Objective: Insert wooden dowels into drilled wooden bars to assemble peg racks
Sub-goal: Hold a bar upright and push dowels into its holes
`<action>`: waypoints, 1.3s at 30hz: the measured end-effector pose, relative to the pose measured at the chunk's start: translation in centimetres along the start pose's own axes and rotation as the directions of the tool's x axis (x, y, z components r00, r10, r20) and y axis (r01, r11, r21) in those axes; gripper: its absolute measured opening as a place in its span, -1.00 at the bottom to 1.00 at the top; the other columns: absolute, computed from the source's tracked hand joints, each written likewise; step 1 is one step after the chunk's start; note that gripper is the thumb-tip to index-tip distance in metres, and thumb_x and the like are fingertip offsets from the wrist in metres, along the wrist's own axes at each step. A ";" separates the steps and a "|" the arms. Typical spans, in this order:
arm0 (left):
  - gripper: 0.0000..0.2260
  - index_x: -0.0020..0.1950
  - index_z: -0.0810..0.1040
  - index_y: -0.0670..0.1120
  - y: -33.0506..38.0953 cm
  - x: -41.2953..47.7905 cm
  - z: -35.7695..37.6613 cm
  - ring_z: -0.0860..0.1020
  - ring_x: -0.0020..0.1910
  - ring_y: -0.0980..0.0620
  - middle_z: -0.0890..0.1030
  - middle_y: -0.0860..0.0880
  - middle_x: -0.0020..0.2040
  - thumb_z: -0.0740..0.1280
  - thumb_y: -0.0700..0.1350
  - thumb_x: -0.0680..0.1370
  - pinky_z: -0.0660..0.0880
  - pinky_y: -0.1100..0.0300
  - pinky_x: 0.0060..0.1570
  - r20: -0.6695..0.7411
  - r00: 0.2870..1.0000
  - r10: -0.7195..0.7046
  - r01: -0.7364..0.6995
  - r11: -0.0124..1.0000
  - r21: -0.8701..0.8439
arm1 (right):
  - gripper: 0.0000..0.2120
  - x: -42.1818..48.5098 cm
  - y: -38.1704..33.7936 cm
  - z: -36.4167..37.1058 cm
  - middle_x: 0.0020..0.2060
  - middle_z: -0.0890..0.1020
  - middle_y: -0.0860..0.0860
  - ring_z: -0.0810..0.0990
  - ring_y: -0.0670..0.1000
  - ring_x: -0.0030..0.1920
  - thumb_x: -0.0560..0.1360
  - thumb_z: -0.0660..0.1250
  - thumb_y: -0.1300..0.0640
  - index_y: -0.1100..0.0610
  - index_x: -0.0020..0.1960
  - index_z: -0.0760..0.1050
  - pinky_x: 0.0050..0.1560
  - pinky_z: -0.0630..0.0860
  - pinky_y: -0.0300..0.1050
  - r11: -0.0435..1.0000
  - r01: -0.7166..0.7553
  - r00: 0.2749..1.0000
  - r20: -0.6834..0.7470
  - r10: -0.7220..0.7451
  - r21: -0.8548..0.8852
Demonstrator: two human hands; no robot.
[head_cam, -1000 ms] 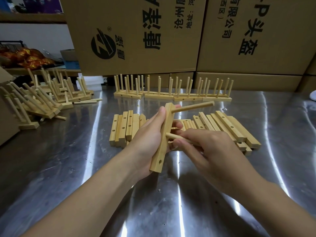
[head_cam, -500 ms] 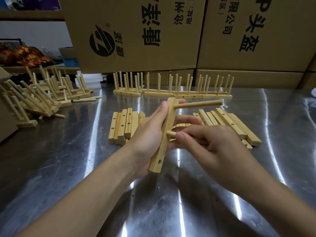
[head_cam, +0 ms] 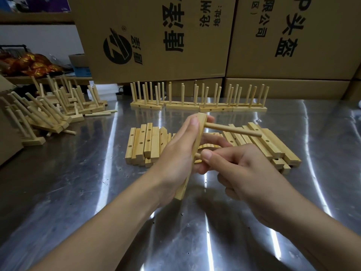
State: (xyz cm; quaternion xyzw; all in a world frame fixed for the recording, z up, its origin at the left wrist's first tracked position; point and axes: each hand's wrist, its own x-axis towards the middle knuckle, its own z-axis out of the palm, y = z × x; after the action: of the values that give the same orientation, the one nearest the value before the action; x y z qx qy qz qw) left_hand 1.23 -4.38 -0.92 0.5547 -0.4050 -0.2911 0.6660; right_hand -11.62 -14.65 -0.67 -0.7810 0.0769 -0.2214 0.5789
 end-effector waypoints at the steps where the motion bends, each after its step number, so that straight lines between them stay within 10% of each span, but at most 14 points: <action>1: -0.62 0.32 0.55 0.22 0.0 0.0 0.1 0.70 0.10 -0.11 0.73 -0.06 0.14 -0.02 0.25 0.76 0.59 0.06 -0.05 -0.003 1.000 0.000 0.000 1.000 0.010 | -0.65 -0.1 0.1 0.1 -0.53 0.54 -0.21 0.53 -0.45 -0.38 0.69 0.31 0.21 0.26 -0.20 0.73 -0.44 0.35 -0.57 1.000 -0.020 1.000 -0.013 0.020 0.007; 7: -0.62 0.32 0.54 0.25 -0.1 0.1 0.0 0.71 0.09 -0.06 0.73 -0.05 0.14 -0.02 0.27 0.75 0.61 0.12 -0.07 -0.012 1.000 0.002 -0.001 0.999 0.037 | -0.68 0.1 0.4 0.0 -0.03 0.72 -0.27 0.53 -0.43 -0.38 0.66 0.37 0.16 0.22 -0.18 0.77 -0.45 0.37 -0.53 0.994 -0.102 0.993 -0.058 0.105 0.048; 11: -0.56 0.22 0.59 0.13 -0.9 0.2 0.4 0.72 0.08 0.08 0.74 0.02 0.03 -0.03 0.26 0.75 0.65 0.11 0.07 -0.139 0.990 0.021 -0.006 0.994 0.111 | -0.73 0.5 0.2 -0.7 -0.17 0.68 -0.19 0.46 -0.23 -0.47 0.66 0.38 0.08 0.14 -0.10 0.79 -0.47 0.34 -0.42 0.985 -0.158 0.987 0.026 0.156 0.068; 17: -0.49 0.04 0.59 -0.05 -0.4 1.0 -1.1 0.59 -0.26 0.12 0.61 0.01 -0.20 -0.03 0.24 0.75 0.55 0.26 -0.28 -0.485 0.873 0.057 -0.024 0.997 0.074 | -0.60 1.2 -0.7 -3.8 -0.18 0.66 0.04 0.44 -0.08 -0.40 0.46 0.57 -0.15 -0.12 0.27 0.67 -0.40 0.40 -0.24 0.941 -0.260 0.962 0.137 0.234 0.215; 22: -0.54 0.01 0.56 -0.05 0.5 1.6 -3.3 0.45 -0.43 0.13 0.51 0.01 -0.27 0.07 0.26 0.75 0.42 0.24 -0.47 -0.657 0.713 -0.244 0.013 0.942 -0.336 | -0.88 2.1 2.0 -4.9 -0.26 0.69 -0.05 0.56 -0.16 -0.34 0.60 0.46 -0.02 -0.13 0.13 0.67 -0.24 0.53 -0.07 0.950 -0.147 0.948 -0.312 0.056 -0.274; 26: -0.53 0.05 0.59 -0.07 0.6 1.9 -3.6 0.49 -0.41 0.08 0.54 -0.05 -0.23 0.11 0.27 0.73 0.44 0.26 -0.55 -0.666 0.646 -0.373 0.041 0.888 -0.458 | -0.85 2.0 3.9 -4.2 -0.06 0.59 -0.27 0.47 -0.21 0.02 0.61 0.40 -0.04 -0.21 0.17 0.61 0.10 0.46 -0.10 0.666 -0.105 0.956 -0.260 -0.138 -0.738; 39: -0.56 0.11 0.59 -0.02 0.7 1.9 -3.4 0.47 -0.32 0.08 0.53 -0.03 -0.11 0.08 0.26 0.74 0.42 0.28 -0.55 -0.719 0.627 -0.301 0.004 0.924 -0.382 | -0.41 2.5 6.1 -2.8 0.43 0.41 -0.28 0.19 -0.18 0.47 0.61 0.27 -0.28 -0.22 0.61 0.33 0.37 0.16 -0.12 0.470 -0.038 0.987 -0.107 -0.121 -0.882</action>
State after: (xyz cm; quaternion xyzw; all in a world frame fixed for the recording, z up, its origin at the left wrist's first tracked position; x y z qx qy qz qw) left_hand 5.06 -4.16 -0.05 0.5324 0.0224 -0.1509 0.8326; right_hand -9.77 -19.97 -5.08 -0.9493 0.2051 -0.2240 0.0814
